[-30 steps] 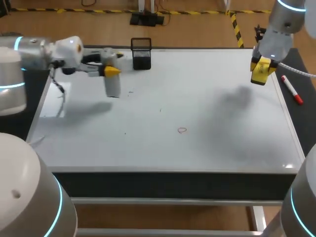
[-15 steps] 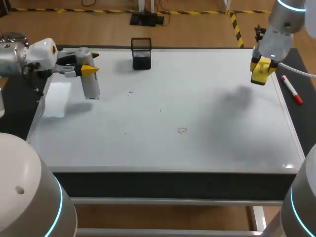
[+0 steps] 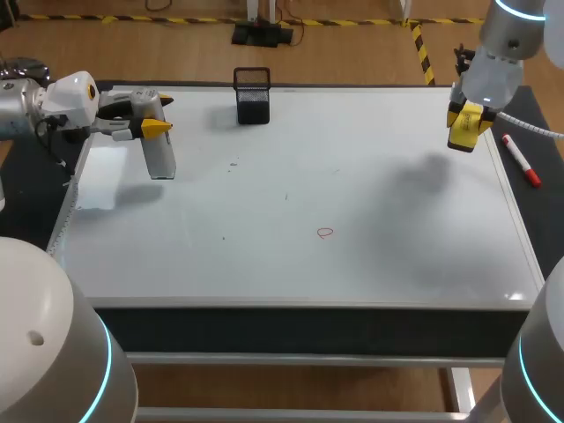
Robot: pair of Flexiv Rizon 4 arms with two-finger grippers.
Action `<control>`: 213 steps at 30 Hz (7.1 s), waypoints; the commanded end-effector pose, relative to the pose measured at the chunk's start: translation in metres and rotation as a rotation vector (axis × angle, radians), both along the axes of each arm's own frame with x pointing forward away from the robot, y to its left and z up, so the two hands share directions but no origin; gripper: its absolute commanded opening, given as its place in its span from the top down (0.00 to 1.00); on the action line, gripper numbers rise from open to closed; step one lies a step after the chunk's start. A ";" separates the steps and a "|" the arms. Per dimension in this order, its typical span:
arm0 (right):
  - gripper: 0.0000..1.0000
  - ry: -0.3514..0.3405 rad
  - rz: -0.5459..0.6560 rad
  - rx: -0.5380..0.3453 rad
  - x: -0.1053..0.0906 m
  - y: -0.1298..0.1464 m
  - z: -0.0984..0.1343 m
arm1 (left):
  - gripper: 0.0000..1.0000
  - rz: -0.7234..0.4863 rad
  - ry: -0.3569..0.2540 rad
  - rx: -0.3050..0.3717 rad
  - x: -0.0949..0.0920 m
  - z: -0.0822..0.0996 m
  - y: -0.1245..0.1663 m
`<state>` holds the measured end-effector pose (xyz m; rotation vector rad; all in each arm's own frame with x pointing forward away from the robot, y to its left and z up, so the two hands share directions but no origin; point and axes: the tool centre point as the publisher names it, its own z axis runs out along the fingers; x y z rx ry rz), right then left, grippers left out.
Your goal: Pick up the inspection probe, press it on each red-marked spot on the whiteboard one by one, put down the probe, pick up the eraser, and wipe off all the red marks.
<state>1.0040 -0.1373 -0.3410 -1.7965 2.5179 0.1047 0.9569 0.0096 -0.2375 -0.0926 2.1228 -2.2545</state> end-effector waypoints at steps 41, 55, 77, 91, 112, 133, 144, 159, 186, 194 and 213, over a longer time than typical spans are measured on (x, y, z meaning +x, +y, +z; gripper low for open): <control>1.00 -0.002 0.517 -0.051 -0.179 0.301 -0.065 | 1.00 0.001 0.000 0.000 0.000 0.001 0.000; 1.00 -0.016 0.557 -0.061 -0.184 0.307 -0.079 | 1.00 0.001 0.000 0.000 0.000 0.001 0.000; 1.00 0.011 0.464 -0.093 -0.172 0.240 -0.092 | 1.00 0.001 0.000 0.000 0.000 0.001 0.000; 1.00 -0.005 0.398 -0.098 -0.162 0.207 -0.085 | 1.00 0.001 0.000 0.000 0.000 0.001 0.000; 1.00 -0.029 0.302 -0.064 -0.092 0.124 -0.007 | 1.00 0.001 0.000 0.000 0.000 0.001 0.000; 1.00 -0.067 0.344 -0.089 -0.031 0.135 -0.002 | 1.00 0.001 0.000 0.000 0.000 0.001 0.000; 1.00 -0.055 0.354 -0.044 0.073 0.168 0.000 | 1.00 0.001 0.000 0.000 0.000 0.001 0.000; 1.00 0.049 0.294 -0.046 0.137 0.194 -0.043 | 1.00 0.001 0.000 0.000 0.000 0.001 0.000; 1.00 0.064 0.286 -0.078 0.156 0.200 -0.076 | 1.00 0.001 0.000 0.000 0.000 0.001 0.000; 1.00 0.034 0.281 -0.071 0.154 0.197 -0.081 | 1.00 0.001 0.000 0.000 0.000 0.001 0.000; 0.00 0.012 0.269 -0.086 0.143 0.184 -0.075 | 1.00 0.001 0.000 0.000 0.000 0.001 0.000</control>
